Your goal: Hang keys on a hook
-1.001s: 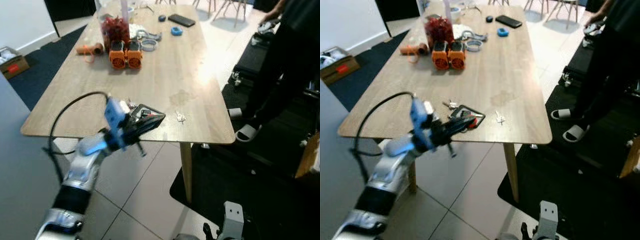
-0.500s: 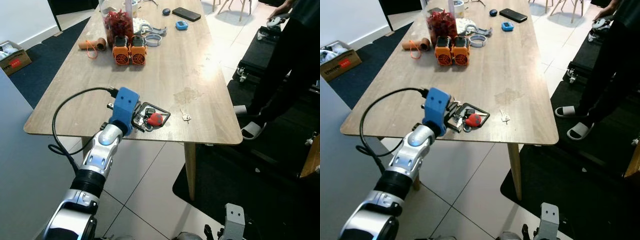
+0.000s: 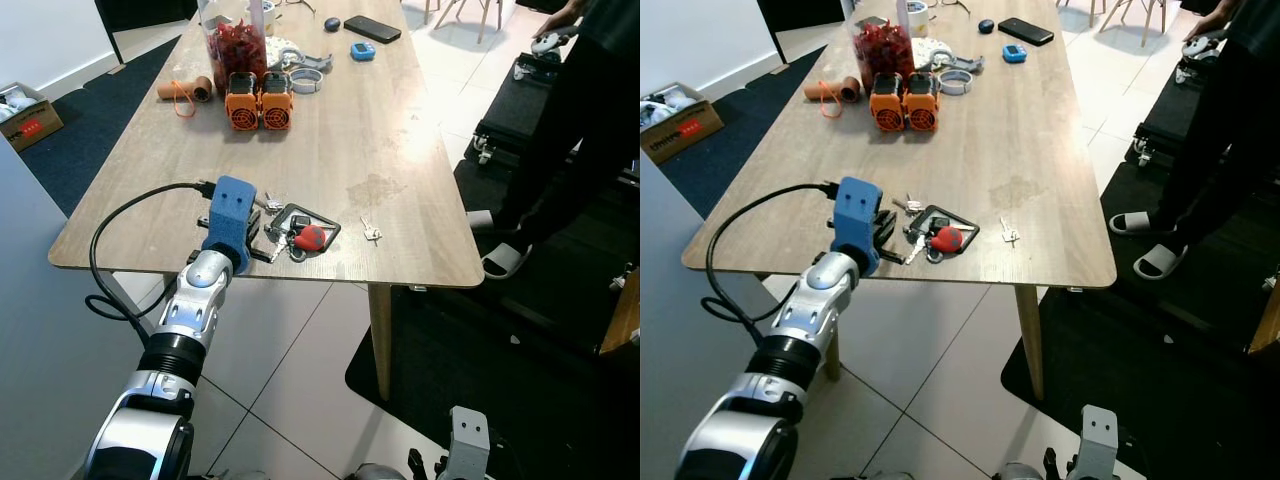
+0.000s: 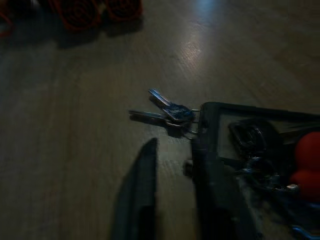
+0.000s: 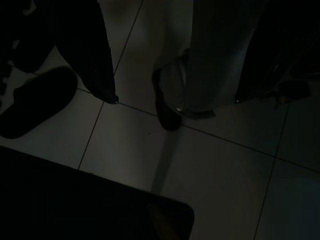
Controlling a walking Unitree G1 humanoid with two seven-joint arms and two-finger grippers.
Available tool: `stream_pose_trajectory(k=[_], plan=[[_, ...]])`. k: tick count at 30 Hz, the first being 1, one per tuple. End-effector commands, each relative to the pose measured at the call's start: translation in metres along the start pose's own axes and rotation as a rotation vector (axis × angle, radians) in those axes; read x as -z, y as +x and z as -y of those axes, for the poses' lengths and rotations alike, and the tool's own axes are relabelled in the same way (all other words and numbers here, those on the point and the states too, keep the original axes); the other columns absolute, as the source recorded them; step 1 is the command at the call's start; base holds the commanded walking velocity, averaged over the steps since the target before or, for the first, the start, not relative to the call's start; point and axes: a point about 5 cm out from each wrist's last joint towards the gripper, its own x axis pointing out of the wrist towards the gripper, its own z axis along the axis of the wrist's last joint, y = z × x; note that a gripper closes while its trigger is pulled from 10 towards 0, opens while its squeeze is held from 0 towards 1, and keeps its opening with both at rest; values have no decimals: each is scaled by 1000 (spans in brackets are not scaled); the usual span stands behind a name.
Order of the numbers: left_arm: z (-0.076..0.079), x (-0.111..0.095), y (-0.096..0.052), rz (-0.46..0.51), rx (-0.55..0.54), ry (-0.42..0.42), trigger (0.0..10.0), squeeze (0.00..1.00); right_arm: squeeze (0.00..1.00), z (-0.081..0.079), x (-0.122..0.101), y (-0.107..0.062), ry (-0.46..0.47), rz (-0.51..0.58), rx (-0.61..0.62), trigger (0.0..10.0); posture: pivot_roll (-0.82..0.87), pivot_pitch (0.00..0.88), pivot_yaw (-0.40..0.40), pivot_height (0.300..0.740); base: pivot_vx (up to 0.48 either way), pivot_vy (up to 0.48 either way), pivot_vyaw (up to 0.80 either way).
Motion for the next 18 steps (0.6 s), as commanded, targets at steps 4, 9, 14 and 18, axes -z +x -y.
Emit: stream_pose_trajectory(k=[4, 9, 14, 18], plan=[[8, 5, -3, 10, 98, -131, 10000, 0, 0, 3, 4, -2, 1, -10, 4, 10000, 8, 85, 16, 740, 0, 0, 0], [12, 5, -5, 24, 184, -163, 10000, 0, 0, 3, 4, -2, -3, -12, 4, 10000, 8, 81, 13, 740, 0, 0, 0], [18, 9, -7, 15, 249, -161, 10000, 0, 0, 4, 4, -2, -7, -12, 3, 10000, 6, 80, 11, 740, 0, 0, 0], [23, 11, -8, 12, 272, -153, 10000, 0, 0, 4, 3, -1, -10, -12, 3, 10000, 5, 82, 11, 740, 0, 0, 0]])
